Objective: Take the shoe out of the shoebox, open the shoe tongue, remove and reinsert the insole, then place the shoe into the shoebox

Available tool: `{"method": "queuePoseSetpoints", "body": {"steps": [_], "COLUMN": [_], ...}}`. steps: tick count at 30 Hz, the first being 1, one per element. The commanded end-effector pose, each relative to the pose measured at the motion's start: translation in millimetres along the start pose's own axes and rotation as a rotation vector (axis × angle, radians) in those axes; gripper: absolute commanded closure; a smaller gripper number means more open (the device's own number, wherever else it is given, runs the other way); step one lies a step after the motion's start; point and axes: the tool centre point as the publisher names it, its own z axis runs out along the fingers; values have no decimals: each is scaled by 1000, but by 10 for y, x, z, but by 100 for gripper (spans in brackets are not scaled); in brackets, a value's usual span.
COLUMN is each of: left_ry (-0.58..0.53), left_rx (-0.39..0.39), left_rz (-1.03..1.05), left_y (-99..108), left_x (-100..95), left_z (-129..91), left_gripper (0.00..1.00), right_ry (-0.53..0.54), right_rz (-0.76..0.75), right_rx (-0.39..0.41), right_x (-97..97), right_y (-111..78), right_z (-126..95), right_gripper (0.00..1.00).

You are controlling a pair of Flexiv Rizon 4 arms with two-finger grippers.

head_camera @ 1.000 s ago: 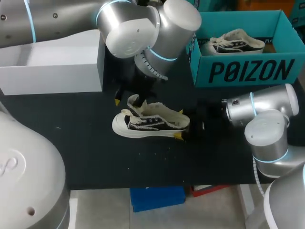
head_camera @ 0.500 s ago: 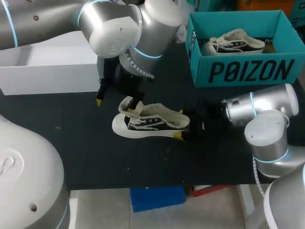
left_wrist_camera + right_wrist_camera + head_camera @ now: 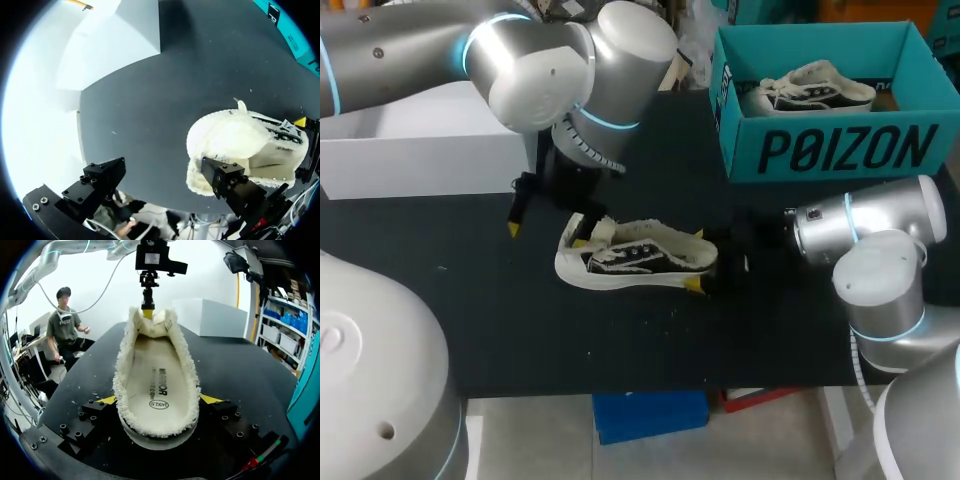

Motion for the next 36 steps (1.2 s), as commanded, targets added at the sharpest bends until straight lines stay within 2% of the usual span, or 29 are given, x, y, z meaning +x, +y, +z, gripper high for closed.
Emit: {"method": "queuePoseSetpoints", "body": {"steps": [1,12,15,17,20,24,25,27,28,29,30,31,32,36], "left_ry": [7,4,9,41,39,155,208,462,492,538,633,747,788,814], "left_rx": [-14,-35,-14,3,87,212,243,255,266,276,253,218,205,180], "left_rz": [3,11,19,48,86,221,293,512,596,743,855,1023,1164,1324], "left_y": [-15,-3,22,42,86,75,63,30,5,-5,-1,1,-2,-13], "left_x": [-18,-13,-33,-55,-88,-118,-105,-59,-29,47,84,137,215,406], "left_z": [131,206,121,-17,-341,-775,-874,-1036,-1092,-1153,-1185,-1225,-1247,-1309], "left_gripper": [0,0,0,0,0,0,0,0,0,35,66,89,100,100], "right_ry": [-2,-2,-2,-2,-2,-2,-2,-2,-2,-2,-2,-2,-2,-2], "right_rz": [2,2,2,2,2,2,2,2,2,2,2,2,2,2], "right_rx": [3,3,3,3,3,3,3,3,3,3,3,3,3,3], "right_x": [4,4,4,4,4,4,4,4,4,4,4,4,4,4], "right_y": [-25,-25,-25,-25,-25,-25,-25,-25,-25,-25,-25,-25,-25,-25], "right_z": [13,13,13,13,13,13,13,13,13,13,13,13,13,13], "right_gripper": [100,100,100,100,100,100,100,100,100,100,100,100,100,100]}}
